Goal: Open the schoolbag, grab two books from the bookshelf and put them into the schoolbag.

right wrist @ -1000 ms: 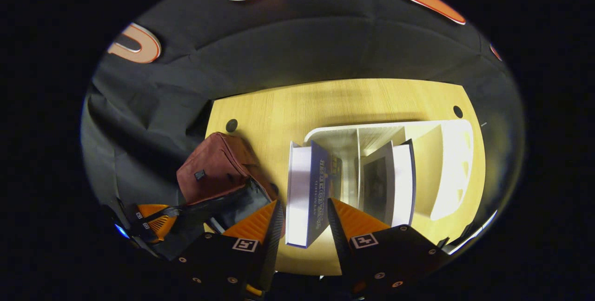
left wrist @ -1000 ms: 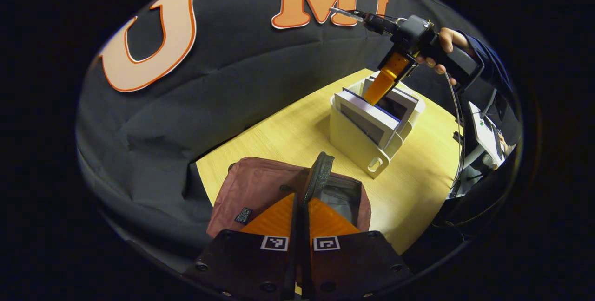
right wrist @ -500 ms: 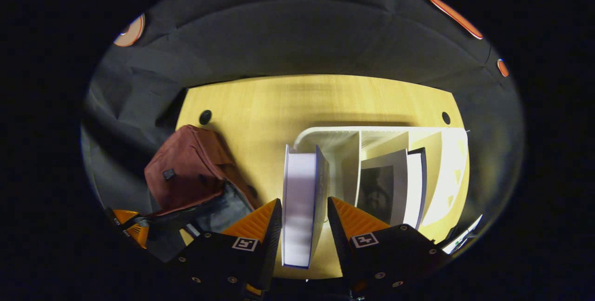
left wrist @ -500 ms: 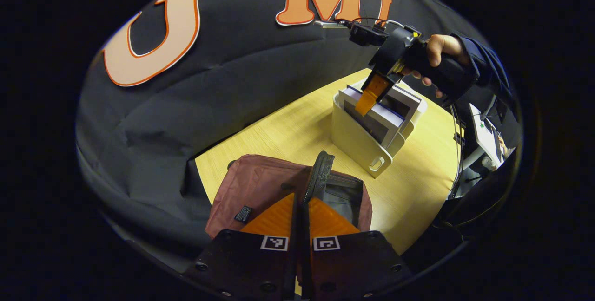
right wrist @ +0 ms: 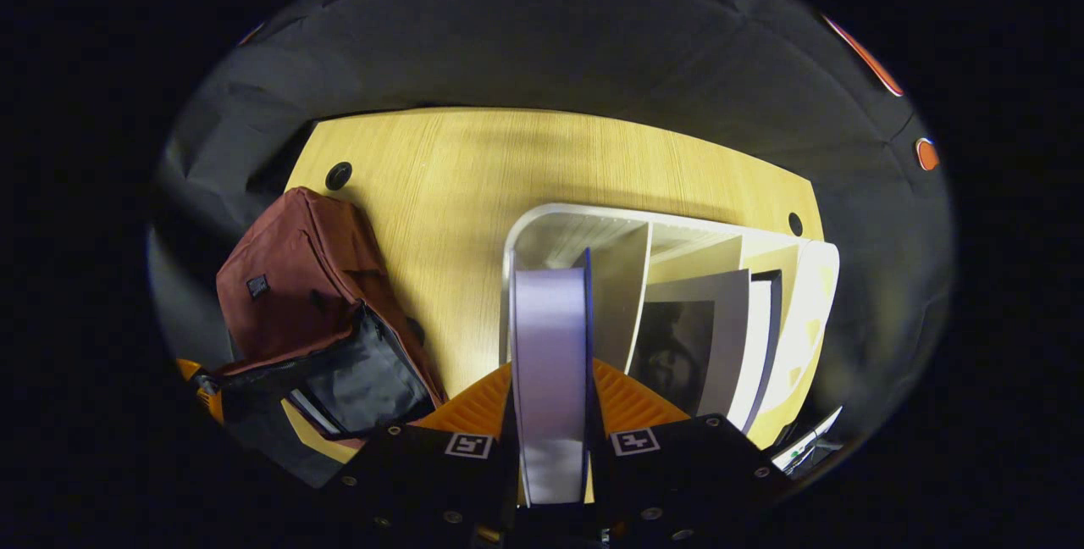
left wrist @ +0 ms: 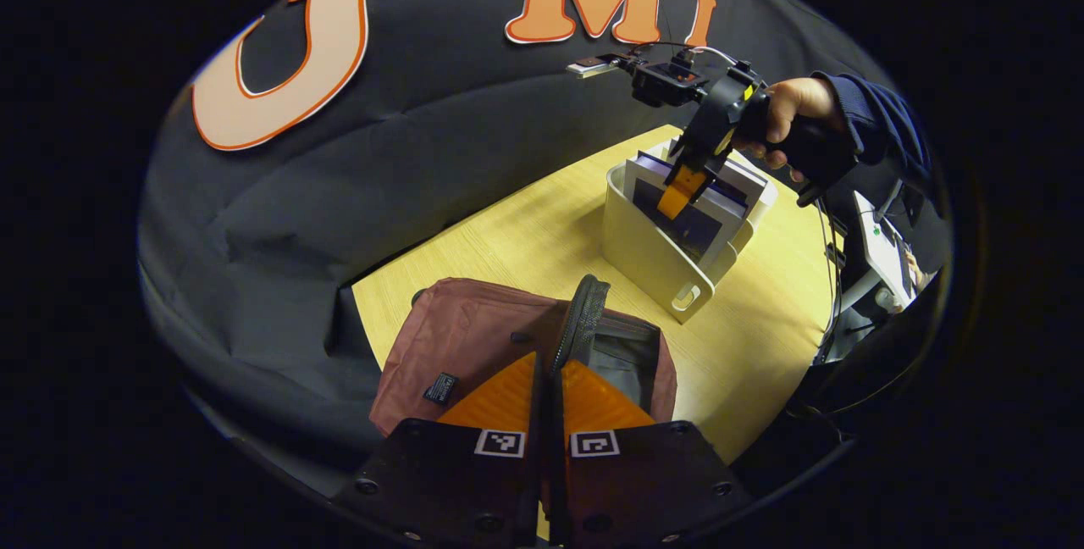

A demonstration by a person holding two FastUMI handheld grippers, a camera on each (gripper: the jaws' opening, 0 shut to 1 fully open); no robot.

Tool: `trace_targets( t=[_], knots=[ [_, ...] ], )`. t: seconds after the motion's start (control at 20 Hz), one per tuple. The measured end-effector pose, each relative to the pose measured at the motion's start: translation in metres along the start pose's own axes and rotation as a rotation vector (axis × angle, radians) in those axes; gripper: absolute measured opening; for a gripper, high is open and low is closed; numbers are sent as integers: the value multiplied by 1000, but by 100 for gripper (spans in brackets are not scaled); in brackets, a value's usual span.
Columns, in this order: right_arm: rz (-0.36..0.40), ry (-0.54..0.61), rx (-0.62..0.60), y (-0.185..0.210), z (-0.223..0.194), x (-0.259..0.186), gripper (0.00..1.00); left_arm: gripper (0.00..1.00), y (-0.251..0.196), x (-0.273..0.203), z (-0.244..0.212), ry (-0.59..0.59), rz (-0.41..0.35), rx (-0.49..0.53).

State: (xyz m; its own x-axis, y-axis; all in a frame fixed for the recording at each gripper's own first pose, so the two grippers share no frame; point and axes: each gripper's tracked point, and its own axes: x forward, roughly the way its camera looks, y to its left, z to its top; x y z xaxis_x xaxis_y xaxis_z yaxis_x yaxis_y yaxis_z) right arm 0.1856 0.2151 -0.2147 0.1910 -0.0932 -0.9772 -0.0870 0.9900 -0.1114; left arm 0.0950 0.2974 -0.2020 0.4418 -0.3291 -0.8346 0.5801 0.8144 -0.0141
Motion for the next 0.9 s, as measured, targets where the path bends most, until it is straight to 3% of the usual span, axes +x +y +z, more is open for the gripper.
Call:
trace_targets(
  t=[0.05,0.2,0.35,0.4,0.45,0.6,0.65,0.7,0.9],
  knots=[
    [1,2,9,-2,-2,-4,35,10,0,0,-1,1,0,-3],
    [21,-25,35,-15,-2,-26,32,6,-1,1,-3,2,-5,-1],
    [60,-44,63,-28,-12,-56,31,6,-1,1,-1,6,-8,3],
    [69,-50,67,-33,-16,-67,40,6,-2,0,0,6,-10,4],
    [84,-58,81,-36,-21,-78,31,6,-2,1,-2,7,-11,7],
    [142,-88,122,-47,-32,-118,31,6,-7,2,0,10,-18,16],
    [156,-104,134,-51,-34,-130,31,1,-10,3,-1,12,-21,18],
    [171,-119,148,-55,-36,-142,31,6,-13,3,-1,17,-23,20],
    [254,-182,190,-61,-48,-178,30,6,-11,-2,9,20,-3,41]
  ],
)
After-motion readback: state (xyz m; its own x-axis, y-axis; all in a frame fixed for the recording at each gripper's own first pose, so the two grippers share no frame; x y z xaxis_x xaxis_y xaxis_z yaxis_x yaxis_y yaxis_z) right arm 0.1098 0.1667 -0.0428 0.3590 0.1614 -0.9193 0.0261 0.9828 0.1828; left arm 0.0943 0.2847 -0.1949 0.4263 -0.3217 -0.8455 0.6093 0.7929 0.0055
